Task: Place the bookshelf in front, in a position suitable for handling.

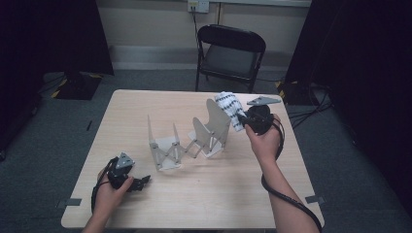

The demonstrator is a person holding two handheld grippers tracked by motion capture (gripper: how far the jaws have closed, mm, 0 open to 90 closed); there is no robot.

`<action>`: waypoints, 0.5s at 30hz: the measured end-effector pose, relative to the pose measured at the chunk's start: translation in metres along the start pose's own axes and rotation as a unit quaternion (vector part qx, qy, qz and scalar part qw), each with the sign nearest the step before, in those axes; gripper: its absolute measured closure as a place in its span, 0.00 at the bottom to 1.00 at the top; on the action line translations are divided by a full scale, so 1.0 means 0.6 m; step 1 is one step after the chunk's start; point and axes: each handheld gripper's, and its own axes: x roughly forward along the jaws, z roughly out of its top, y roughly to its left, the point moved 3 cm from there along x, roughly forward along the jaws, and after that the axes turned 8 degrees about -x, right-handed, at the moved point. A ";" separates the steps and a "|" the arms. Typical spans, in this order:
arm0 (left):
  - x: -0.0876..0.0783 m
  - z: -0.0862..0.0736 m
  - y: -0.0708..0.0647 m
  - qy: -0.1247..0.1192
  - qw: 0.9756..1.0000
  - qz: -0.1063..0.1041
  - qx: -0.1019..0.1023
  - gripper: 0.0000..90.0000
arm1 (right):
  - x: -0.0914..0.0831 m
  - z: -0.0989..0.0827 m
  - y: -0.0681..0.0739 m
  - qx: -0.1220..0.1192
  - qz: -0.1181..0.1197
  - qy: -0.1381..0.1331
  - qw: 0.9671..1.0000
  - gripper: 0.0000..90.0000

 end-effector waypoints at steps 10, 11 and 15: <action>0.000 0.000 0.000 0.000 1.000 0.000 0.000 0.08 | 0.030 -0.019 0.021 -0.016 0.014 0.011 1.000 0.86; 0.000 0.000 0.000 0.000 1.000 0.000 0.000 0.08 | 0.034 -0.022 0.023 -0.019 0.016 0.012 1.000 0.86; 0.000 0.000 0.000 0.000 1.000 0.000 0.000 0.08 | 0.051 -0.041 0.027 -0.015 0.023 0.021 0.999 0.86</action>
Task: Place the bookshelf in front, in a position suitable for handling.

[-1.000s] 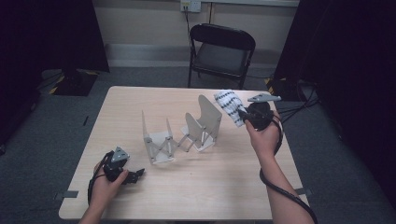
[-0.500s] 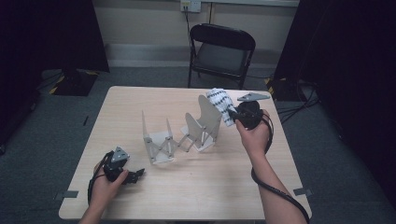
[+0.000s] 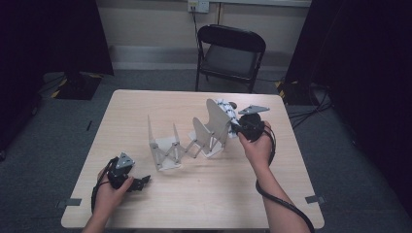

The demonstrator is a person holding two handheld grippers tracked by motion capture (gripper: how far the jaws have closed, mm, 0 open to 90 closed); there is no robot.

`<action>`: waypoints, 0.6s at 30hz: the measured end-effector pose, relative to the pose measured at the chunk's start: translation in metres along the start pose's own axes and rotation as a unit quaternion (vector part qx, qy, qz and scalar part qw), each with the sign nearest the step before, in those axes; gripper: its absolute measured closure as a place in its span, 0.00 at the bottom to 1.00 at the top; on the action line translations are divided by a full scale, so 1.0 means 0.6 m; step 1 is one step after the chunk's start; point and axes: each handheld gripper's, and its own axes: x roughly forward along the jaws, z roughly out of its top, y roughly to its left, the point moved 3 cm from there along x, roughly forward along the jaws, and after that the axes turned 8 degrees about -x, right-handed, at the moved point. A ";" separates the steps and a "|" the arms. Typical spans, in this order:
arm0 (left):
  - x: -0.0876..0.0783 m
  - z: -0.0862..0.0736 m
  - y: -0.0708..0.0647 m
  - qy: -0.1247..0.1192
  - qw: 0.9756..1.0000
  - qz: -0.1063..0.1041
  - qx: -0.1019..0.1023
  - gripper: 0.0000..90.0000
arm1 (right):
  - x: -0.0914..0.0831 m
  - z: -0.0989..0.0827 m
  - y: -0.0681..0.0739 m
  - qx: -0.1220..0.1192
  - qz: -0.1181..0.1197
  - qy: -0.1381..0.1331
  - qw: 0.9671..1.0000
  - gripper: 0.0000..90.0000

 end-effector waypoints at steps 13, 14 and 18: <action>0.000 0.000 0.000 0.000 1.000 0.000 0.000 0.08 | 0.052 -0.071 0.017 0.005 0.018 0.027 0.999 0.86; 0.000 0.000 0.000 0.000 1.000 0.000 0.000 0.08 | 0.056 -0.077 0.018 0.004 0.019 0.030 0.999 0.86; 0.000 0.000 0.000 0.000 1.000 0.000 0.000 0.08 | 0.072 -0.101 0.025 0.009 0.026 0.038 0.999 0.86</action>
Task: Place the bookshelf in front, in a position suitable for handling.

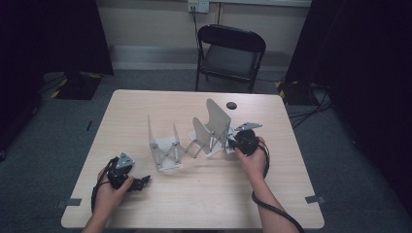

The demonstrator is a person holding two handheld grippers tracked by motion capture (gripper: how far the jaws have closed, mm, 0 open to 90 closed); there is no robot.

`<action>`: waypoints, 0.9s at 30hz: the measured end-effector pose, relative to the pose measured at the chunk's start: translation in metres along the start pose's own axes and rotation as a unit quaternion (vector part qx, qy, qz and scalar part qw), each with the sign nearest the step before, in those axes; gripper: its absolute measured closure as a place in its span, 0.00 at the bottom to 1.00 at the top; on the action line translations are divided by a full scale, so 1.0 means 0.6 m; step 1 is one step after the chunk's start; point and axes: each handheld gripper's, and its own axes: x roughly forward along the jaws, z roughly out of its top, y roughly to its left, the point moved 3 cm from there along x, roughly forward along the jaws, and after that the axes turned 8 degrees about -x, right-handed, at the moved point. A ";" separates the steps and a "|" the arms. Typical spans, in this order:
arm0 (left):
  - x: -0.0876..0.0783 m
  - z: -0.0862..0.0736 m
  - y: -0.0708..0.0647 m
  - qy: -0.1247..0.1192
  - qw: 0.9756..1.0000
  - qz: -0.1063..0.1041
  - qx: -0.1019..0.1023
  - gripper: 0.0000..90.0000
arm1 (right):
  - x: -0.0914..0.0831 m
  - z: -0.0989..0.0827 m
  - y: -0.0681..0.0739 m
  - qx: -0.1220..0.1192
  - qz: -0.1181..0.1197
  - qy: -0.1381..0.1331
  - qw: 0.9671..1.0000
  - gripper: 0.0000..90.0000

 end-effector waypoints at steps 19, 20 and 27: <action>0.000 0.000 0.000 0.000 1.000 -0.001 0.000 0.08 | 0.013 -0.034 0.000 0.029 -0.012 0.016 0.999 0.52; 0.000 0.000 0.000 0.000 1.000 0.000 0.000 0.08 | 0.009 -0.031 -0.002 0.036 -0.011 0.005 0.999 0.52; 0.000 0.000 0.000 0.000 1.000 -0.001 0.000 0.08 | 0.019 -0.043 0.005 0.014 -0.021 0.040 0.999 0.69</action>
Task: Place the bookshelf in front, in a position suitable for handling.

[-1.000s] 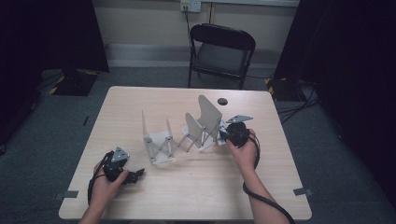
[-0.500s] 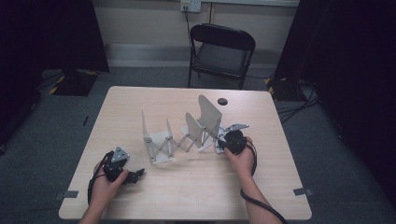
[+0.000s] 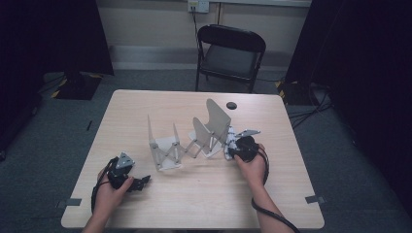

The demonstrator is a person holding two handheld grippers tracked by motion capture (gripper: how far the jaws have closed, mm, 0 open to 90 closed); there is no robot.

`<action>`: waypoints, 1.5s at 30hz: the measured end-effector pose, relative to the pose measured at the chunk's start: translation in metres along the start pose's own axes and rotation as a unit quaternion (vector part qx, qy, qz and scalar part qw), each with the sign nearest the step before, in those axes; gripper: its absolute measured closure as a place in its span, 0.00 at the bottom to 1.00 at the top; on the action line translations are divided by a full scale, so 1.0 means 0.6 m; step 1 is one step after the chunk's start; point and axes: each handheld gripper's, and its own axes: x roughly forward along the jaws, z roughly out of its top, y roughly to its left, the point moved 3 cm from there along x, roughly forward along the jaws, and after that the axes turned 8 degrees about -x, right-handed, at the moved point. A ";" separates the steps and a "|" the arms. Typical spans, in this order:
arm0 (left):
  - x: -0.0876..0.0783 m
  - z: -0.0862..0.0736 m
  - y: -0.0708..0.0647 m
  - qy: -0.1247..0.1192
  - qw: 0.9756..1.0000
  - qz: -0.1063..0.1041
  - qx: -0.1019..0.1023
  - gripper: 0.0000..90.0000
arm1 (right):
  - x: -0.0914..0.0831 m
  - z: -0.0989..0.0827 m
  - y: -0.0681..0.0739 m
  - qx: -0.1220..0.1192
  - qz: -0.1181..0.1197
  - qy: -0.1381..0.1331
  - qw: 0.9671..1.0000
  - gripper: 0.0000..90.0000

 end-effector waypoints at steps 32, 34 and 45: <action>0.002 0.001 0.000 0.003 1.000 -0.002 0.001 0.07 | -0.132 0.183 -0.066 -0.023 -0.023 -0.110 0.993 0.87; 0.002 0.001 0.000 0.003 1.000 -0.002 0.000 0.07 | -0.125 0.189 -0.060 -0.034 -0.019 -0.110 0.993 0.87; 0.002 0.001 0.000 0.003 1.000 -0.002 0.000 0.07 | -0.091 0.176 -0.054 -0.046 0.006 -0.098 0.994 0.88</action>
